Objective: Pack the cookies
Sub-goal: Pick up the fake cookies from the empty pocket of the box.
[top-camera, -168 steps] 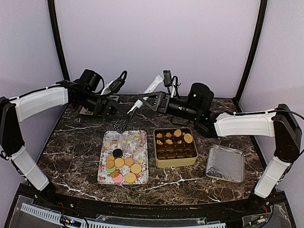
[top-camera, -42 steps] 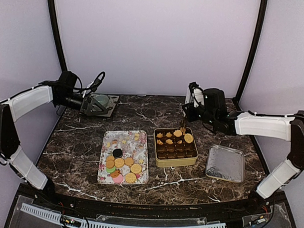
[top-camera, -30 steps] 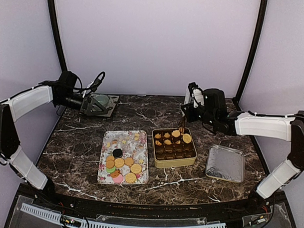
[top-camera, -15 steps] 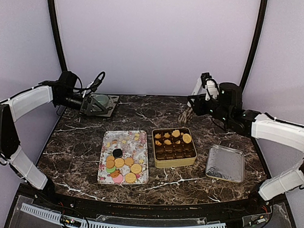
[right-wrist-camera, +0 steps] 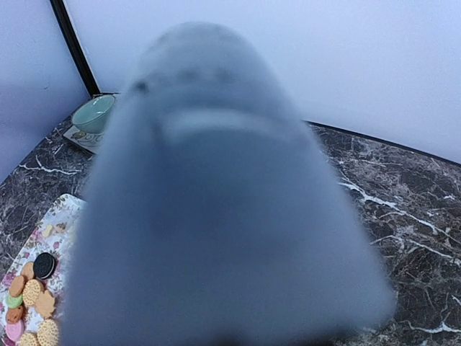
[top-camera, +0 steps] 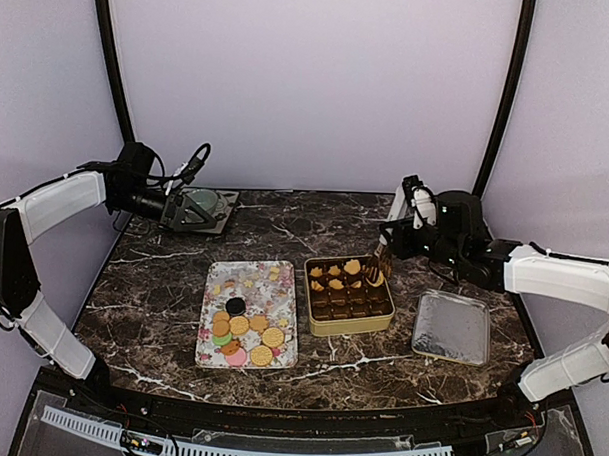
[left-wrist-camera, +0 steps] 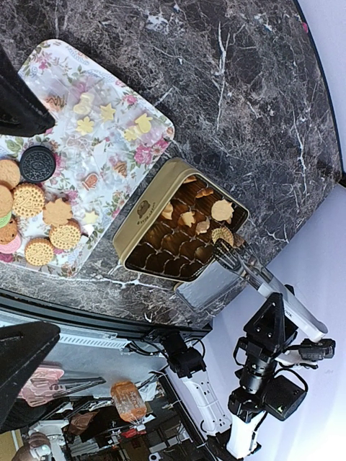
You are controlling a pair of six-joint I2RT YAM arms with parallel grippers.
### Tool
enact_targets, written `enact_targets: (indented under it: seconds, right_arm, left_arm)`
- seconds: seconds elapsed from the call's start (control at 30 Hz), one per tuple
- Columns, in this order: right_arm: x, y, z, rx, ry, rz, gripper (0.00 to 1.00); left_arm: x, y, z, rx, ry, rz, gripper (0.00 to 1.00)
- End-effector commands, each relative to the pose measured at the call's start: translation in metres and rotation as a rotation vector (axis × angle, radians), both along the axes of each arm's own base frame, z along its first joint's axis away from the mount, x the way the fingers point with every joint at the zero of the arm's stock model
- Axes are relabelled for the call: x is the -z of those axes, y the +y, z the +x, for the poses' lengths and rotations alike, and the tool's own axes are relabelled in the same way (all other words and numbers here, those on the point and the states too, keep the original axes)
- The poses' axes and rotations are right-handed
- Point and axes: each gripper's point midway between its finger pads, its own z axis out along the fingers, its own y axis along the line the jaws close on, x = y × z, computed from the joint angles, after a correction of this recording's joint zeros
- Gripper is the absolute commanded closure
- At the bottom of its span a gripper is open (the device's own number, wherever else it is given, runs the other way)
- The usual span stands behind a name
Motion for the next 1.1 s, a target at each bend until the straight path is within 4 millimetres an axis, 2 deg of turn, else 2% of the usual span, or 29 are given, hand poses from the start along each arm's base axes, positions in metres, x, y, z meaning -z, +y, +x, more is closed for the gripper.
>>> enact_targets:
  seconds: [0.0,0.2,0.53,0.67,0.9,1.0,1.07]
  right_arm:
    - [-0.02,0.004,0.001,-0.017,-0.051,0.065,0.61]
    - [-0.023,0.008,0.004,-0.025,-0.051,0.071,0.7]
    - [-0.041,0.001,0.005,0.0,-0.089,0.036,0.87]
    - [-0.061,0.002,0.004,-0.007,-0.117,0.057,0.93]
    - [-0.125,0.01,-0.011,-0.055,-0.218,0.142,0.94]
    - [-0.132,0.024,-0.019,-0.107,-0.212,0.163,0.95]
    - [-0.132,0.042,-0.028,-0.161,-0.199,0.183,0.95]
  left_arm:
    - [-0.011,0.001,-0.005,0.001,-0.006,-0.016,0.09]
    - [-0.011,0.002,-0.006,0.0,-0.007,-0.013,0.09]
    - [-0.009,0.002,-0.005,0.0,0.0,-0.013,0.09]
    - [-0.008,0.002,-0.005,-0.001,0.005,-0.013,0.09]
    - [-0.005,0.003,-0.004,-0.007,0.001,0.001,0.08]
    - [-0.003,0.004,-0.003,-0.01,0.001,0.008,0.08]
    - [-0.001,0.004,-0.004,-0.012,0.002,0.015,0.08]
